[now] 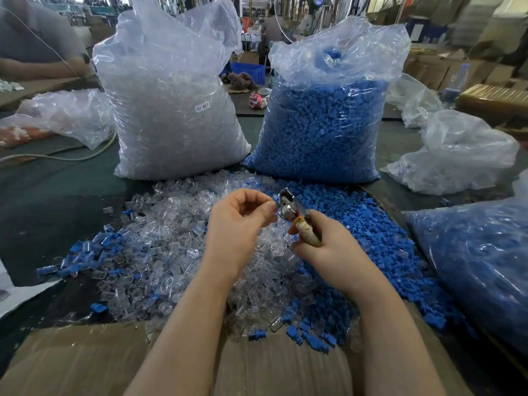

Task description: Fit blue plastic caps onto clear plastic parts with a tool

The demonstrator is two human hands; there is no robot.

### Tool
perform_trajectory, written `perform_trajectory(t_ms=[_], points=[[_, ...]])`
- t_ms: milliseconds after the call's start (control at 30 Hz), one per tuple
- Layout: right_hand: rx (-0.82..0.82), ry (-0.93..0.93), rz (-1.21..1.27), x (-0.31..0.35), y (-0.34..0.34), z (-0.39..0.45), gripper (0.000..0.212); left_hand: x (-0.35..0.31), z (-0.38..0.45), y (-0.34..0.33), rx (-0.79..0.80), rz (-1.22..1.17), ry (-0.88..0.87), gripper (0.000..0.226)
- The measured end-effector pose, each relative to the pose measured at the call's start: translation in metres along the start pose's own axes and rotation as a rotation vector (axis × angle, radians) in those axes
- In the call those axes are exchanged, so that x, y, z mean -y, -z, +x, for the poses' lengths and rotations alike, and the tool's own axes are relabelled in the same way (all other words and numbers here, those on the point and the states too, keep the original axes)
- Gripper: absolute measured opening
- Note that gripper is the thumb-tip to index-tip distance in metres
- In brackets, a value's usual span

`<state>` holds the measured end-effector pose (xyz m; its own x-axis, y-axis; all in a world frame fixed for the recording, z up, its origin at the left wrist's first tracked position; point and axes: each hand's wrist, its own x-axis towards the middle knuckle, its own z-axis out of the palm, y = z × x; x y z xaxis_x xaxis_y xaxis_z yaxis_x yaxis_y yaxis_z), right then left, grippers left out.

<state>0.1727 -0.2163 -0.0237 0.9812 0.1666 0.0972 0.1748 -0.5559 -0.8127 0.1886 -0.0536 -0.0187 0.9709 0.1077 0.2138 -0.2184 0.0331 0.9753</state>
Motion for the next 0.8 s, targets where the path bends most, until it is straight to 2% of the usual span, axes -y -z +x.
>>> perform_trajectory(t_ms=[800], points=[[-0.037,-0.045,-0.038,-0.002,-0.0076,0.0004,0.016,-0.0037,-0.0007,0.0058,0.058,0.007,0.03,0.012]])
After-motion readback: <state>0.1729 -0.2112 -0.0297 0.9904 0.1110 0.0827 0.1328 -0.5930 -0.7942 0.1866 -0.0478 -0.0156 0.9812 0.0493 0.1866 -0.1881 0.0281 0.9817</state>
